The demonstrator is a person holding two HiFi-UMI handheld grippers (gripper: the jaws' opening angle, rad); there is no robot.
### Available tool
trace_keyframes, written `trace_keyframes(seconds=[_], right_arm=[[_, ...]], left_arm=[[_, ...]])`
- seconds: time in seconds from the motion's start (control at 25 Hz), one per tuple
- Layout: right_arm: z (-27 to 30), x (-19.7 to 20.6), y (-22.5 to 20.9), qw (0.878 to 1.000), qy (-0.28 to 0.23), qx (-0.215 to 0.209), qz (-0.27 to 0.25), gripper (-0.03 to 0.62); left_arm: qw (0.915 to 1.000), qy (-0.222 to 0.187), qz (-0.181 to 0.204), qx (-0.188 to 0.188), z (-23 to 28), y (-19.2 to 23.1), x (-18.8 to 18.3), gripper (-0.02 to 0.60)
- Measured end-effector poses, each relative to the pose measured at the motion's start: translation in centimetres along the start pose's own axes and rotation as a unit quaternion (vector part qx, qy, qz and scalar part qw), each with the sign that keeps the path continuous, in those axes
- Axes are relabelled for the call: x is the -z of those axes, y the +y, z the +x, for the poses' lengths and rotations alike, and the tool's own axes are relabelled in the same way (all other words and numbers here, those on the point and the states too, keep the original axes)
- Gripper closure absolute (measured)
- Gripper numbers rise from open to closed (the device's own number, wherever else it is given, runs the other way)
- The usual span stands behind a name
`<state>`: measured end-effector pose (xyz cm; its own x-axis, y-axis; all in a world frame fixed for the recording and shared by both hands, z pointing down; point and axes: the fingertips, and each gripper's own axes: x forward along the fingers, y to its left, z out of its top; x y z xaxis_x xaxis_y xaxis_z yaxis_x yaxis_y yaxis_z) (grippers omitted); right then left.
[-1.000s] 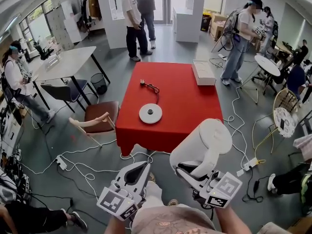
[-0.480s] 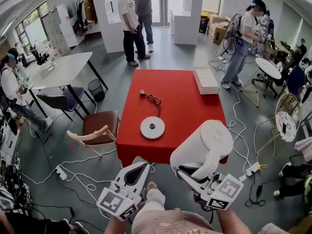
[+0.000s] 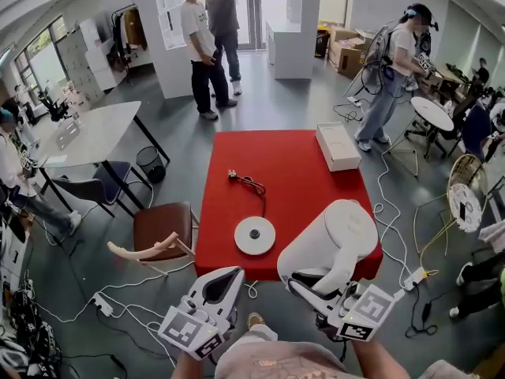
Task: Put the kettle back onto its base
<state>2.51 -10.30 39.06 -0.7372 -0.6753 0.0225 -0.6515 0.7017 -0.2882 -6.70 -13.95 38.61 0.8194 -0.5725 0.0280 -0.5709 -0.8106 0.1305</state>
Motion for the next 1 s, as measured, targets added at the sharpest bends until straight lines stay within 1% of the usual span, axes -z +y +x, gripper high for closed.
trace_keyframes(seconds=[0.2, 0.28, 0.44, 0.68, 1.0], right_arm=[[1.8, -0.5, -1.5, 1.000, -0.010, 0.012, 0.010, 0.522], [2.3, -0.8, -2.2, 1.000, -0.014, 0.018, 0.013, 0.522], [2.6, -1.0, -3.6, 1.000, -0.005, 0.023, 0.006, 0.522], [3.5, -2.1, -5.6, 1.000, 0.007, 0.002, 0.001, 0.522], [4.8, -1.9, -7.6, 1.000, 0.015, -0.026, -0.002, 0.522]], left_arm=[[0.9999, 0.003, 0.000, 0.017, 1.1, 2.6, -0.4, 0.583], [0.9998, 0.006, 0.001, 0.019, 1.5, 3.5, -0.5, 0.583], [0.9998, 0.009, -0.002, 0.017, 2.7, 4.3, -0.3, 0.583], [0.9999, 0.010, -0.008, 0.006, 4.9, 5.0, -0.6, 0.583], [0.9998, 0.005, -0.011, -0.016, 6.2, 5.1, 0.3, 0.583]])
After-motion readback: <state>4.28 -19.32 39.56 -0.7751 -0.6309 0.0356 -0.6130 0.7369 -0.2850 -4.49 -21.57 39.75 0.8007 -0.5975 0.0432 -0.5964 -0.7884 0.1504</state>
